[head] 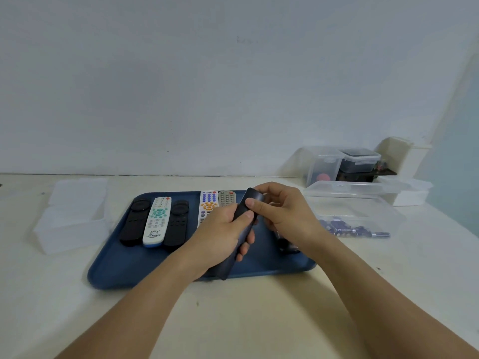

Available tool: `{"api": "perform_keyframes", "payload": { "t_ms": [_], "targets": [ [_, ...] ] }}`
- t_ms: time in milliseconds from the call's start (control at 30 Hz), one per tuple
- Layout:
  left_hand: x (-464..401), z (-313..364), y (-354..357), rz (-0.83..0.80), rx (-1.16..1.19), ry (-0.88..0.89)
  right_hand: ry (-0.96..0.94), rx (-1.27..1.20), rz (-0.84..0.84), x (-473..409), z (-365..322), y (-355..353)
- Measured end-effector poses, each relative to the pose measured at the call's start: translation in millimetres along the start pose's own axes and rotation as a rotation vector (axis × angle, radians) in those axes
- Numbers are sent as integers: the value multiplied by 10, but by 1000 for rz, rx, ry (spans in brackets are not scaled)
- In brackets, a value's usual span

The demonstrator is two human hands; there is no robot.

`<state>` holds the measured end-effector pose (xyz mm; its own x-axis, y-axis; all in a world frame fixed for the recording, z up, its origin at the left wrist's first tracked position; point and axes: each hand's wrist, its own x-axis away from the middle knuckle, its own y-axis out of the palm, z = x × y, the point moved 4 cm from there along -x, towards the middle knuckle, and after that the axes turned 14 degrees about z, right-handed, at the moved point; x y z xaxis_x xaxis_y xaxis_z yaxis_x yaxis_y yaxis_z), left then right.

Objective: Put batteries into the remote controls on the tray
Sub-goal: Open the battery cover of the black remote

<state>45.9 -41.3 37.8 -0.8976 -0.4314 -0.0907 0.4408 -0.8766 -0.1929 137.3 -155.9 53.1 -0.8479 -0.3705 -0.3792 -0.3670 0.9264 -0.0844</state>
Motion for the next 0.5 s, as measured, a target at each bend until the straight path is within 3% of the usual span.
{"api": "perform_keyframes", "payload": {
  "t_ms": [367, 500],
  "targets": [
    [-4, -33, -10, -20, 8, -55, -234, 134, 39, -34, -58, -70],
    [-35, -17, -72, 73, 185, -124, -176, -29, 151, -66, -164, -192]
  ]
}}
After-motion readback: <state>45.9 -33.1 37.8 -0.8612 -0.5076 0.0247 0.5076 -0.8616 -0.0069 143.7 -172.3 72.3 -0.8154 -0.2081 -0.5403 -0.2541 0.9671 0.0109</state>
